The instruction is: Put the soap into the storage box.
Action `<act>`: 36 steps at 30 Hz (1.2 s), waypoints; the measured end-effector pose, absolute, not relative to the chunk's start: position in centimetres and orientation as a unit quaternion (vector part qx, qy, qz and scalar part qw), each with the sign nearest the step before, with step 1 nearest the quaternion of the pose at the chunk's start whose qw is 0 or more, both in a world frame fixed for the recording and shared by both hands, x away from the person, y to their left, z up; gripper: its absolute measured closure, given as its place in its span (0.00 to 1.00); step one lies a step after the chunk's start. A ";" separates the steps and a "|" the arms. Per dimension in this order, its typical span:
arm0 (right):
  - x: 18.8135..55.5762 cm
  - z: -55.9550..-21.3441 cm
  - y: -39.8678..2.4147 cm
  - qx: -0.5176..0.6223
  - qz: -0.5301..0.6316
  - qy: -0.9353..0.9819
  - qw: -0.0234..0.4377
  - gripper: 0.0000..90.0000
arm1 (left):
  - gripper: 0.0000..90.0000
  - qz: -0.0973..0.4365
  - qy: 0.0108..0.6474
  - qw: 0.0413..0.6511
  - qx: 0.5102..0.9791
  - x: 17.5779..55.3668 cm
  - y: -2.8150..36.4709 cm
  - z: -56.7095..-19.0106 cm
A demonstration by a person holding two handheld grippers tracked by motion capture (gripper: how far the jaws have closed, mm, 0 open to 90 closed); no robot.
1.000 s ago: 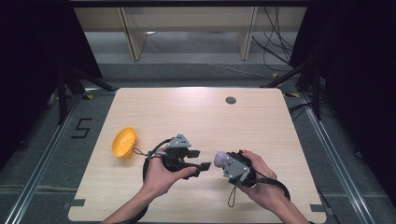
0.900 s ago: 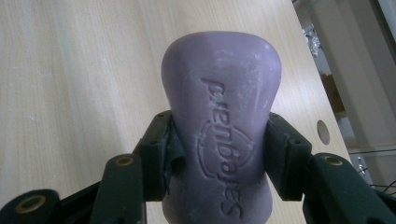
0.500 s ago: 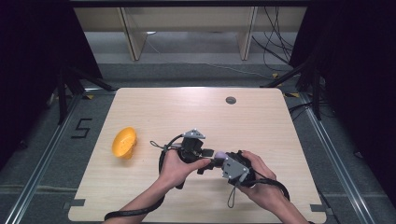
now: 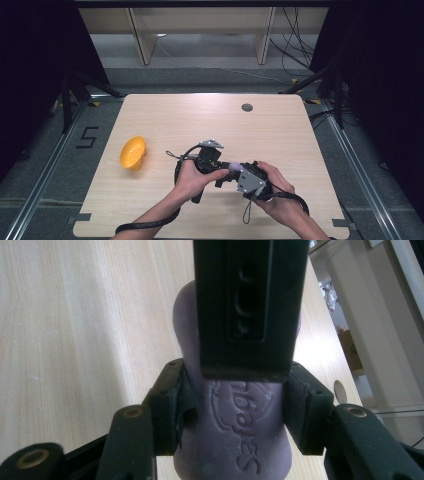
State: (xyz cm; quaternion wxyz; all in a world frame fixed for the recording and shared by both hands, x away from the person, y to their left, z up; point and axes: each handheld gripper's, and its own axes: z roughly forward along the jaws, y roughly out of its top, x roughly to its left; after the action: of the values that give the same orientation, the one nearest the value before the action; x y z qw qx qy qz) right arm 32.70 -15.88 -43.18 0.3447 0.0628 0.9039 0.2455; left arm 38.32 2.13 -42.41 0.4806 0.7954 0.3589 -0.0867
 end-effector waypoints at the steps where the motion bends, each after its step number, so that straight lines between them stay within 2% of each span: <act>1: 32.7 -43.2 -15.9 0.064 0.246 0.903 0.346 0.56 | 0.47 -0.089 0.359 0.481 0.795 38.3 2.1 -42.5; 13: 32.4 -43.2 -15.6 0.076 0.253 0.902 0.340 0.56 | 0.49 -0.111 0.363 0.479 0.792 38.7 2.1 -43.0; 30: 32.5 -43.1 -15.3 0.042 0.254 0.903 0.345 0.56 | 0.55 -0.115 0.363 0.470 0.796 38.8 2.0 -43.3; 36: 32.4 -43.2 -15.3 0.046 0.253 0.901 0.350 0.56 | 0.58 -0.106 0.347 0.457 0.812 38.6 2.0 -43.2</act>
State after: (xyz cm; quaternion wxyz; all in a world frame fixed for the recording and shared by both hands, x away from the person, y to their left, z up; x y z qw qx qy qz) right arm 32.41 -15.27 -43.23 0.3497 0.0457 0.9009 0.2528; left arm 38.59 1.98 -43.17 0.4575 0.8119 0.3468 -0.1064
